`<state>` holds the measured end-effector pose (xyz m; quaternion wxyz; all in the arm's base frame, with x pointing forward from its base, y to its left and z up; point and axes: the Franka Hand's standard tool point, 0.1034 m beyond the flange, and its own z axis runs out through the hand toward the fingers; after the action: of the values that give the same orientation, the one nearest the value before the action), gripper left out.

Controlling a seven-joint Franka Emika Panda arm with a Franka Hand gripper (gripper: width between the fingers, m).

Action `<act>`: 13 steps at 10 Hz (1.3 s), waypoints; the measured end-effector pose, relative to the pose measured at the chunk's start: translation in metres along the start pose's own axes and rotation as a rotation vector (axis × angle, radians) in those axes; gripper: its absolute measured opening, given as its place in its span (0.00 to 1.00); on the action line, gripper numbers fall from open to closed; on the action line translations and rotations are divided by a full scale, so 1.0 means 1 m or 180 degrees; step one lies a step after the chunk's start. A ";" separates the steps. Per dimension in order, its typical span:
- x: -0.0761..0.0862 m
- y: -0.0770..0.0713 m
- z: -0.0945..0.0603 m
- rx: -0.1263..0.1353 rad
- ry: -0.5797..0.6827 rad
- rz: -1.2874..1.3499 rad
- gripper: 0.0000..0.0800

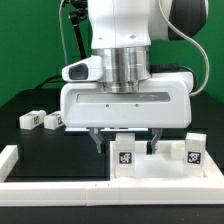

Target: Assemble square table

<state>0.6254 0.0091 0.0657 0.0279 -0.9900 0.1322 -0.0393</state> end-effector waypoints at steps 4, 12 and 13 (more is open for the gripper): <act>0.000 0.000 0.001 0.0003 -0.0004 0.0731 0.36; 0.004 0.000 0.002 0.0053 -0.0322 0.3855 0.36; 0.003 -0.002 0.003 0.0039 -0.0325 0.4135 0.36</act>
Offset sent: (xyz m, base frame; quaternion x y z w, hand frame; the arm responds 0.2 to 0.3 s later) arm 0.0000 0.0000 0.0000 0.0000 0.0000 0.1938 0.9810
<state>0.6293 0.0102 0.0635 0.0578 -0.7090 0.7021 0.0319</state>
